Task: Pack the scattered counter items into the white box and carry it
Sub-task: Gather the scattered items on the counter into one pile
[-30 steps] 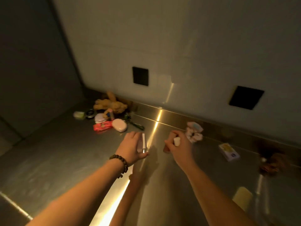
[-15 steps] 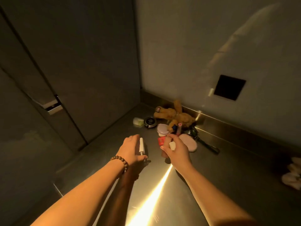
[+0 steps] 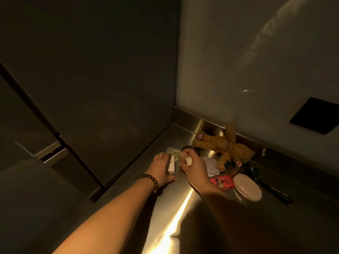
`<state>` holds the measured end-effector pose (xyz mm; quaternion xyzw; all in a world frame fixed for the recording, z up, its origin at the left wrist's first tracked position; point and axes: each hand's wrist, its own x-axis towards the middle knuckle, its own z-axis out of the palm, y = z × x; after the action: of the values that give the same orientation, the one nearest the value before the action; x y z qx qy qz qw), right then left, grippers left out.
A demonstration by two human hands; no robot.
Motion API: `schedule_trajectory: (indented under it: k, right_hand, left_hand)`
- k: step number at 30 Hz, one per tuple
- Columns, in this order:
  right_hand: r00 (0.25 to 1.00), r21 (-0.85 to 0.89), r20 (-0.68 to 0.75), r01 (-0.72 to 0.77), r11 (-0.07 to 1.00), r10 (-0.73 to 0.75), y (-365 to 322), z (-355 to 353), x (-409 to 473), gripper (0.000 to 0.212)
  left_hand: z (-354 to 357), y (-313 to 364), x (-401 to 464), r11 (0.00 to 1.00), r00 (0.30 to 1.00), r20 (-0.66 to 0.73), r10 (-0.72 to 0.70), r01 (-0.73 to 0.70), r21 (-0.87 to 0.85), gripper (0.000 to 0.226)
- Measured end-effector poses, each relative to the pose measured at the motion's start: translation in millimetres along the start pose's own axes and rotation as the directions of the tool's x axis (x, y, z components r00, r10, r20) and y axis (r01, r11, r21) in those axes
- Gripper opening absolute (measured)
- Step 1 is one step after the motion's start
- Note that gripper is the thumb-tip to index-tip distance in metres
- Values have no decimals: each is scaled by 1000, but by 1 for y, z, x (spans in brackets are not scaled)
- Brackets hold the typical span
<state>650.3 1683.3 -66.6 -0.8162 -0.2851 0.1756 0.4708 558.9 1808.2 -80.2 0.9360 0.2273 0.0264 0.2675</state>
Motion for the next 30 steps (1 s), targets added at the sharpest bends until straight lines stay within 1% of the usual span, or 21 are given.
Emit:
schedule_trajectory:
  k: [5,8,10,12,14,15,17,19,21,24,27,30]
  right_hand:
    - [999,37,27,-42,998,41,9,6,10,36]
    - [999,42,43,-31,999,29,12,4,8,40]
    - [999,87,-19,-33,996,35,13,-3,4,37]
    - [990,144,-136,-18,989,38,13,-13,1,23]
    - [965,127,-262,25,992,9,10,-23,2,16]
    - [957,131,-289,36,991,4,8,-28,4,14]
    - [963,196,-265,-1,981,54,5,-33,7,11]
    - [976,242,-193,-55,969,103,5,-36,11,18]
    - [988,185,-135,-48,982,74,5,-37,11,24]
    - [996,86,-85,30,996,-23,8,-38,7,26]
    - [994,77,-70,88,993,-83,13,-38,6,24]
    - [991,97,-94,100,990,-91,16,-38,11,23]
  left_hand:
    - [7,-9,5,997,998,-30,49,-50,-57,93]
    - [12,-9,3,994,996,-74,51,-58,-92,95]
    - [14,-7,2,993,996,-78,39,-47,-112,99]
    - [16,-3,-1,991,998,-57,34,-41,-127,107]
    - [19,1,-5,985,999,-48,26,-34,-170,112]
    - [20,5,-8,979,998,-55,3,-14,-204,112]
    - [22,9,-13,964,996,-61,-58,40,-262,113]
    - [23,9,-17,965,997,-41,-61,49,-257,117]
    - [23,7,-19,981,999,-28,-40,33,-192,117]
    - [22,8,-19,988,998,-40,-40,34,-150,118]
    - [23,11,-19,988,997,-52,-52,44,-150,119]
    - [27,11,-18,989,997,-45,-67,60,-133,119]
